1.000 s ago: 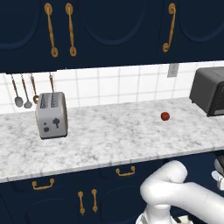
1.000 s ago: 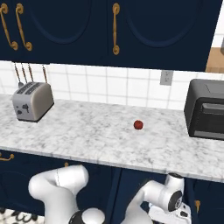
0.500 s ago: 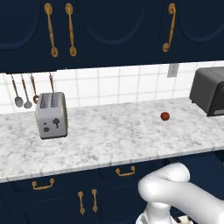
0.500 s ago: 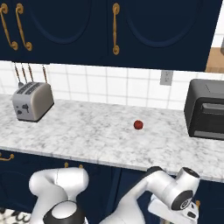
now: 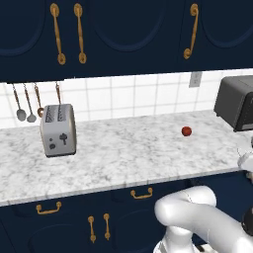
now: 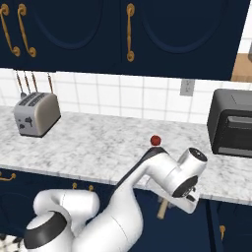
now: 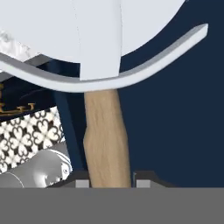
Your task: Pick the pizza cutter from the drawer and place it on the counter.
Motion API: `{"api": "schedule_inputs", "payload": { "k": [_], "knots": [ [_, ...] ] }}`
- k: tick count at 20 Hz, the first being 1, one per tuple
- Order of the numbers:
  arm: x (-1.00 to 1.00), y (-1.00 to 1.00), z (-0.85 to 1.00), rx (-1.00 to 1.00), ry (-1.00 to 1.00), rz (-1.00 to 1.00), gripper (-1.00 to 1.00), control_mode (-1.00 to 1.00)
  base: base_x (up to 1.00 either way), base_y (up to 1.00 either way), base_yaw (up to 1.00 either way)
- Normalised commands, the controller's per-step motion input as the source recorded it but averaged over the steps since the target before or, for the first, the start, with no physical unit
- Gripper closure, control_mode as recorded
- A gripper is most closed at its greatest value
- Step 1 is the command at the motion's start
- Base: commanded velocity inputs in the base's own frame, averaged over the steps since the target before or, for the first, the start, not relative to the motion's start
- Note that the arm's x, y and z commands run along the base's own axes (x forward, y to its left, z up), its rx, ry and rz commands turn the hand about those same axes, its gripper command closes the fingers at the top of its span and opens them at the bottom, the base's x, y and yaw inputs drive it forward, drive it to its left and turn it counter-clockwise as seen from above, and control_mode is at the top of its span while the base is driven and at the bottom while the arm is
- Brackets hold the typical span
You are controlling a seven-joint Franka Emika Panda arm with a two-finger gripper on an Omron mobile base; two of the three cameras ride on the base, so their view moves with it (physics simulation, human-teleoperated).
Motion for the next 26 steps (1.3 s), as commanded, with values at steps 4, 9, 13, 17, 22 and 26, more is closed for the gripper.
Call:
{"api": "schedule_inputs", "payload": {
  "k": [4, 9, 13, 17, 22, 26],
  "knots": [
    [0.99, 1.00, 0.94, -0.11, -0.23, -0.27, 1.00, -1.00, 0.00, 0.00, 0.00],
    [1.00, 1.00, 0.28, -0.26, 0.05, -0.19, 1.00, -1.00, 0.00, 0.00, 0.00],
    [0.82, 0.97, 0.00, -0.46, 0.51, -0.12, 1.00, -1.00, 0.00, 0.00, 0.00],
    [0.35, 0.14, -0.16, -0.03, 0.04, 0.00, 1.00, -1.00, 0.00, 0.00, 0.00],
    [0.78, 0.19, -0.55, 0.01, 0.00, 0.00, 1.00, -1.00, 0.00, 0.00, 0.00],
    [0.81, 0.07, -0.40, 0.05, -0.03, 0.00, -1.00, -1.00, 0.00, 0.00, 0.00]
  ]
}}
